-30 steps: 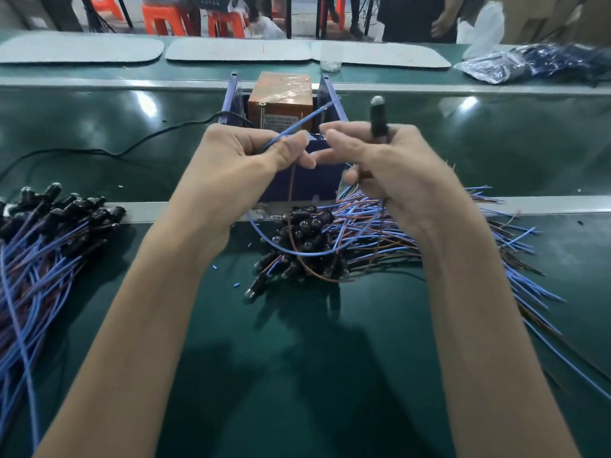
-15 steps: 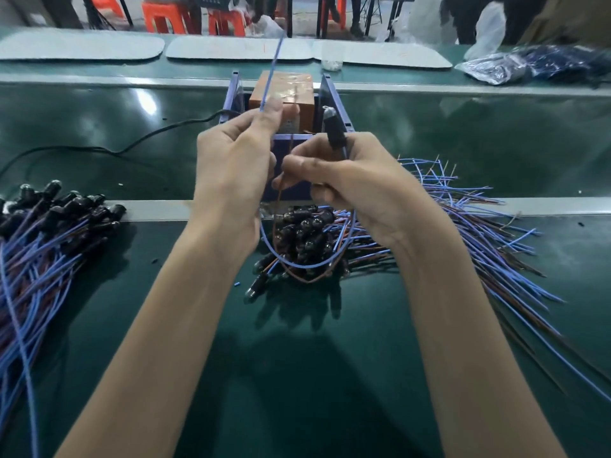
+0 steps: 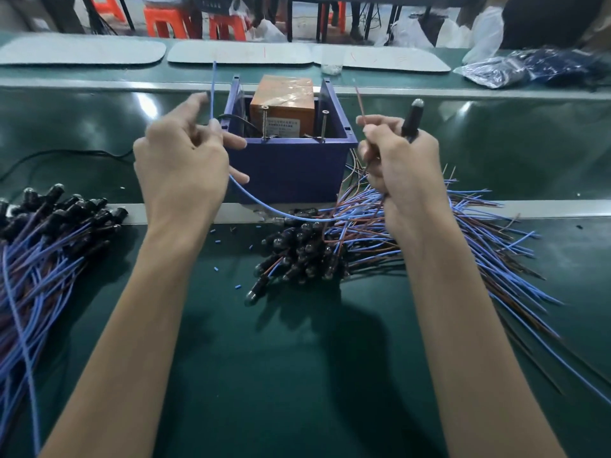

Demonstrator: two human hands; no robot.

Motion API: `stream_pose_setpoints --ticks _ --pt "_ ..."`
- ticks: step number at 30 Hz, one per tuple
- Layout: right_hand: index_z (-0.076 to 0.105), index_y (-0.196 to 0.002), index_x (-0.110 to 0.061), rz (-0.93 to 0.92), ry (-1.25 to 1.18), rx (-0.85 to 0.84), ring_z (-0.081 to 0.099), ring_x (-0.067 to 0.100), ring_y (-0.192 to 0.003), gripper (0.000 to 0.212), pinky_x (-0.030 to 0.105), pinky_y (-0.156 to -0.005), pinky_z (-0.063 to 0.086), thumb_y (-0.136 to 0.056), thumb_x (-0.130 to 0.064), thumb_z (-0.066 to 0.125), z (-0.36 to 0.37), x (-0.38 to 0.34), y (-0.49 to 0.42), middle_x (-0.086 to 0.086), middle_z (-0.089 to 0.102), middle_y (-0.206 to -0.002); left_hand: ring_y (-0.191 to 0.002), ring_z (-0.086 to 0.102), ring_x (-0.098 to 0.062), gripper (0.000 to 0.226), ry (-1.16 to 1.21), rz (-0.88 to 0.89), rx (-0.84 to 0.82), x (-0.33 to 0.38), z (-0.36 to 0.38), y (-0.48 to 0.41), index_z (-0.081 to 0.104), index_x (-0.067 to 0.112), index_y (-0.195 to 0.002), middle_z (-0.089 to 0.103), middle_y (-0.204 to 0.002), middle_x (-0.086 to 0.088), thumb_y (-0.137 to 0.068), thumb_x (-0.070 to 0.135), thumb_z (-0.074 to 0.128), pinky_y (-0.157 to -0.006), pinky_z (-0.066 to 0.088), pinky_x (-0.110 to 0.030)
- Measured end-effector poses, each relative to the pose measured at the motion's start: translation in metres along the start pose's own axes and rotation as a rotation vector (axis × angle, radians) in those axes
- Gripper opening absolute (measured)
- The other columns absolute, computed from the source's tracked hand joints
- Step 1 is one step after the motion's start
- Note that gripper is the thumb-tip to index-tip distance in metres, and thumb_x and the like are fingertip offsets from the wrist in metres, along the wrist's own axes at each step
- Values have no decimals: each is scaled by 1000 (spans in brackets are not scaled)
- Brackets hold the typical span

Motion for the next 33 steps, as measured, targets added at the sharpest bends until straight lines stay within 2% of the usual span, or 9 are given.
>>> stream_pose_setpoints --ticks 2,5,10,15,22,33 --pt "63 -84 -13 5 26 18 35 0 -34 22 10 -36 25 -93 0 48 -3 4 -3 0 47 -57 -52 67 -9 35 -51 -27 -3 -3 0 0 63 26 -122 70 -68 18 -90 20 49 -80 57 -36" --pt "66 -84 -14 21 59 45 36 0 -34 25 9 -37 25 -94 0 48 -6 9 -6 0 48 -59 -44 62 -2 24 -80 -86 -48 -6 2 2 66 30 -95 64 -60 29 -83 17 49 -81 58 -35" --pt "66 -86 -11 118 50 40 31 3 -35 26 12 -34 22 -91 2 43 -7 16 -12 -2 49 -59 -42 63 -5 21 -51 -138 -94 -12 5 2 64 27 -92 66 -58 24 -86 12 51 -78 59 -33" --pt "66 -97 -8 142 98 -27 31 1 -37 28 12 -34 22 -92 3 41 -7 19 -12 -3 50 -59 -43 63 -5 28 -31 -119 -123 -11 7 4 61 36 -77 68 -60 21 -87 11 52 -76 59 -33" --pt "68 -90 -10 118 175 -69 29 2 -35 30 12 -35 22 -93 1 41 -9 18 -12 -1 43 -63 -45 65 -6 27 -45 -123 -150 -10 8 4 71 22 -100 69 -62 19 -86 10 51 -74 59 -31" --pt "71 -84 -11 82 196 -57 23 3 -38 27 13 -36 19 -94 -3 47 -11 20 -12 -7 37 -55 -44 63 -5 27 -51 -114 -175 -5 5 6 71 23 -97 69 -62 20 -87 8 52 -72 59 -28"
Point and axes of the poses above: each hand's wrist, its own y-axis away from the middle knuckle, its own z-axis out of the palm, x = y × z, the point moved 1 cm from there along -y, towards the middle knuckle
